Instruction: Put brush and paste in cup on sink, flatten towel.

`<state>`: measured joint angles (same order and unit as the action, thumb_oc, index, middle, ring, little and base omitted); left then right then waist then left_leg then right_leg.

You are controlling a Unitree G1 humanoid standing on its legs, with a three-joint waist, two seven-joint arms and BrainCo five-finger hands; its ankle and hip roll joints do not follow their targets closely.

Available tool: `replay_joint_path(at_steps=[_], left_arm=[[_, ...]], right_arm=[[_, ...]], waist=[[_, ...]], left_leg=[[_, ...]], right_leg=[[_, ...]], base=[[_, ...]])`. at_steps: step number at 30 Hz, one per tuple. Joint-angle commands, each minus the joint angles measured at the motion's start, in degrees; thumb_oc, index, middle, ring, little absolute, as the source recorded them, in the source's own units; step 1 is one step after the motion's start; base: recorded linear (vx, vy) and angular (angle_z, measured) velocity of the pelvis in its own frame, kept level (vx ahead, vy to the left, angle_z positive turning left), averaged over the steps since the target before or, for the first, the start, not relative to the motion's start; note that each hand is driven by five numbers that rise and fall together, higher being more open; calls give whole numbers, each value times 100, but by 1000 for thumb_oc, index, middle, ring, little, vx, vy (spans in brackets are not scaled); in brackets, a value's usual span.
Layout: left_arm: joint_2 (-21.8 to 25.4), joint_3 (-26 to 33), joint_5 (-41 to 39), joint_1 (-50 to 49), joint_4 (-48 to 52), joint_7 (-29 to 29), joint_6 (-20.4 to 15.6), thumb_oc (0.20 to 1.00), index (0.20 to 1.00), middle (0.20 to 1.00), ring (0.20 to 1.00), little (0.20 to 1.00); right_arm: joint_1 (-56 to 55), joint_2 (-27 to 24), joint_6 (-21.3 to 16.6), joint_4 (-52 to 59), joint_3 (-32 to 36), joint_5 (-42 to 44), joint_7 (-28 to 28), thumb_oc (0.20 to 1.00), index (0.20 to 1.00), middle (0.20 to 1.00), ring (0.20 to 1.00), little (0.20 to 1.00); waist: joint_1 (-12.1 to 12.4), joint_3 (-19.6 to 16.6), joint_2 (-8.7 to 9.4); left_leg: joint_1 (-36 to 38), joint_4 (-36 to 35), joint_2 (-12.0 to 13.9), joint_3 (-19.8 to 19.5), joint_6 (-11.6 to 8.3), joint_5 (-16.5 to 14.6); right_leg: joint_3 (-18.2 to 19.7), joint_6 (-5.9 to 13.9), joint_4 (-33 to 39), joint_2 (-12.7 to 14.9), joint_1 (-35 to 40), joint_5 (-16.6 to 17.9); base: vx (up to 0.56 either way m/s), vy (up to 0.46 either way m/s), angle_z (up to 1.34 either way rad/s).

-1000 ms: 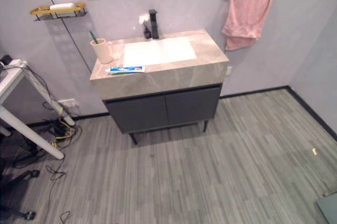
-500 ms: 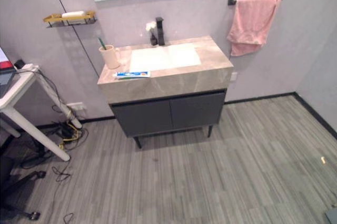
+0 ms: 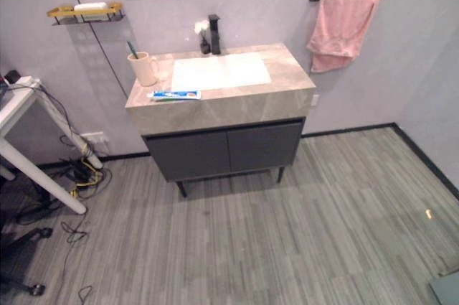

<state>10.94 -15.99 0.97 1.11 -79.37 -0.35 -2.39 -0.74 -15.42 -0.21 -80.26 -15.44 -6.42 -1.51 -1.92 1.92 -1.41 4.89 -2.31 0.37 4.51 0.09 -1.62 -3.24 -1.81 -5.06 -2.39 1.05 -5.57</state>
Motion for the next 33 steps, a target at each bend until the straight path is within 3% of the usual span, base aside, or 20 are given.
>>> replay_joint_path(at_steps=[1, 8, 10, 12, 16, 20, 26, 33], left_arm=[[-50, 180, 44, 110, -264, -1, 2, 1000, 1000, 1000, 1000, 1000], [-48, 173, 101, 65, -313, -26, 23, 1000, 1000, 1000, 1000, 1000], [-26, 161, 101, 96, -289, -4, 31, 1000, 1000, 1000, 1000, 1000], [118, 207, -237, 381, 35, 185, -6, 1000, 1000, 1000, 1000, 1000], [386, 529, -818, 604, 666, 340, -203, 1000, 1000, 1000, 1000, 1000], [446, 654, -879, 605, 643, 376, -250, 1000, 1000, 1000, 1000, 1000], [432, 646, -808, 529, 678, 339, -323, 1000, 1000, 1000, 1000, 1000], [457, 662, -947, 485, 879, 426, -466, 1000, 1000, 1000, 1000, 1000]], right_arm=[[259, 95, -54, -230, -219, 24, 3, 1000, 1000, 1000, 1000, 1000], [248, 121, -50, -232, -248, -21, 11, 1000, 1000, 1000, 1000, 1000], [322, 103, -78, -164, -233, 46, 21, 1000, 1000, 1000, 1000, 1000], [663, -56, -235, 314, -178, 510, 70, 1000, 1000, 1000, 1000, 1000], [693, -214, -523, 1378, 85, 1464, 143, 1000, 1000, 1000, 1000, 1000], [659, -266, -563, 1590, 54, 1496, 190, 1000, 1000, 1000, 1000, 1000], [566, -292, -633, 1958, -69, 1427, 160, 1000, 1000, 1000, 1000, 1000], [435, -298, -772, 2307, 57, 1922, 95, 1000, 1000, 1000, 1000, 1000]], waist=[[-19, -2, 230], [10, -87, 227], [13, -36, 243], [-43, 439, 305], [-102, 683, 346], [-108, 700, 387], [-115, 697, 393], [-144, 709, 395]], left_leg=[[95, -269, -86, 119, 5, 277], [203, -268, -102, 128, 24, 200], [87, 79, -96, 133, 49, 69], [-956, 1829, -75, 89, 26, -459], [-1629, 3280, 78, 65, 36, -1149], [-1573, 3495, 88, 115, 58, -1352], [-1442, 3285, 89, 207, 2, -1256], [-1666, 3221, 80, 188, -9, -1160]], right_leg=[[69, 538, 1002, 410, 360, 1073], [31, 552, 1005, 426, 487, 1000], [13, 530, 626, 445, 345, 850], [-92, 540, -1091, 493, -662, 246], [-192, 546, -2617, 692, -1312, -354], [-138, 528, -2813, 734, -1301, -449], [-102, 555, -2566, 689, -1193, -342], [-123, 548, -2473, 647, -1364, -303]], base=[[43, 19, 5], [43, 13, 5], [-89, -3, -2], [-351, -7, 2], [-110, -1, 4], [30, 9, 16], [13, 6, -11], [-20, 0, -2]])
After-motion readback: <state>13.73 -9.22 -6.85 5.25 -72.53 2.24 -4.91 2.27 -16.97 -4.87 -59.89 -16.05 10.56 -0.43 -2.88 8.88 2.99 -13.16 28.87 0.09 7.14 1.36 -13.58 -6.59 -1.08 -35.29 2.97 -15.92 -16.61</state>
